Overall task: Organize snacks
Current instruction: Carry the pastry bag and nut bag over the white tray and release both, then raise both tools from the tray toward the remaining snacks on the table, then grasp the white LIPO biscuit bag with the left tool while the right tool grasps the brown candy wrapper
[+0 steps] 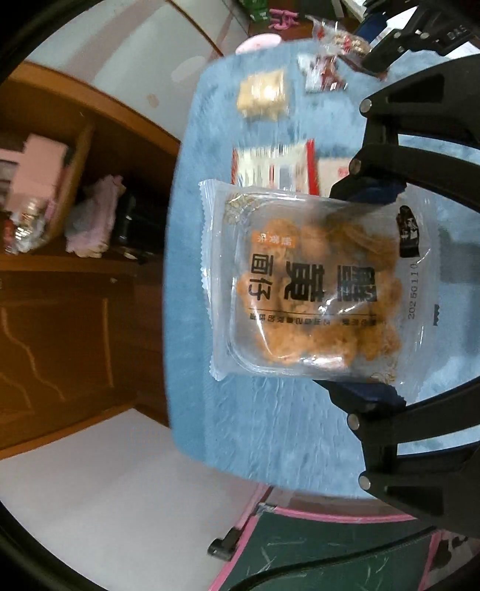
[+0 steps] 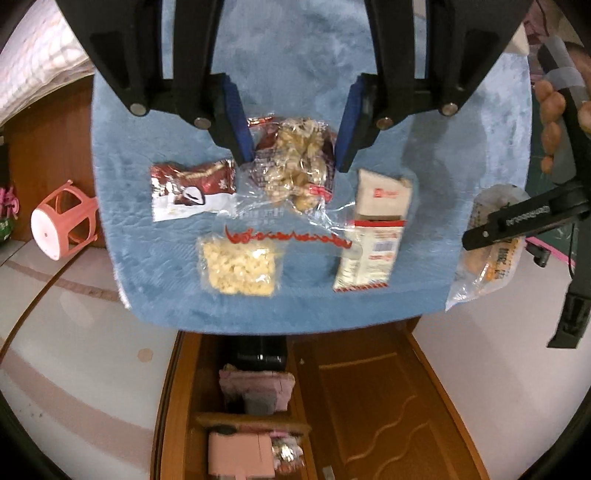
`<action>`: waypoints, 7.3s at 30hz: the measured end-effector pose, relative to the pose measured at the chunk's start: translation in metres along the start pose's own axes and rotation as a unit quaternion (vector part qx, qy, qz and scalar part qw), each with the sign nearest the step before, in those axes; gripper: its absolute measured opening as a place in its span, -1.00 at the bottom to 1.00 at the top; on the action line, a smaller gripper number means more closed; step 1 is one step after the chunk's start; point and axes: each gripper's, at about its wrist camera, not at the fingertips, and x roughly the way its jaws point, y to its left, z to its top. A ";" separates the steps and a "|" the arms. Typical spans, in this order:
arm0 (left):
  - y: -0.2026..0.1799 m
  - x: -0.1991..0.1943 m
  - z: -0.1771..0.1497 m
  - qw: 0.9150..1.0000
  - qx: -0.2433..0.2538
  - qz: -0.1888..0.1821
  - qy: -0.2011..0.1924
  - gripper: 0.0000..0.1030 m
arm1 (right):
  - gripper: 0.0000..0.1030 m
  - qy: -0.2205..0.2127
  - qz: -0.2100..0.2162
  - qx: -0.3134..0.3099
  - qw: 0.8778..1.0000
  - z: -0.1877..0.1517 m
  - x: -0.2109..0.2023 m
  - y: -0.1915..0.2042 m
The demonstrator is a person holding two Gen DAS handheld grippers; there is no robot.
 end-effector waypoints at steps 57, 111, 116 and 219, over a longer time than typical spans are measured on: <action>0.002 -0.208 -0.317 0.989 0.082 -0.066 -0.105 0.48 | -0.09 -0.096 0.033 -0.014 0.995 -0.251 -0.167 0.077; 0.001 -0.164 -0.299 0.996 0.061 -0.051 -0.044 0.90 | 0.12 -0.037 0.056 0.035 0.997 -0.246 -0.126 0.064; 0.000 -0.162 -0.298 0.996 0.063 -0.050 -0.041 0.90 | 0.12 -0.039 0.056 0.037 0.997 -0.246 -0.126 0.063; -0.082 0.066 0.009 0.995 0.064 -0.051 0.058 0.03 | -0.59 0.049 0.000 -0.012 0.999 -0.007 0.060 -0.066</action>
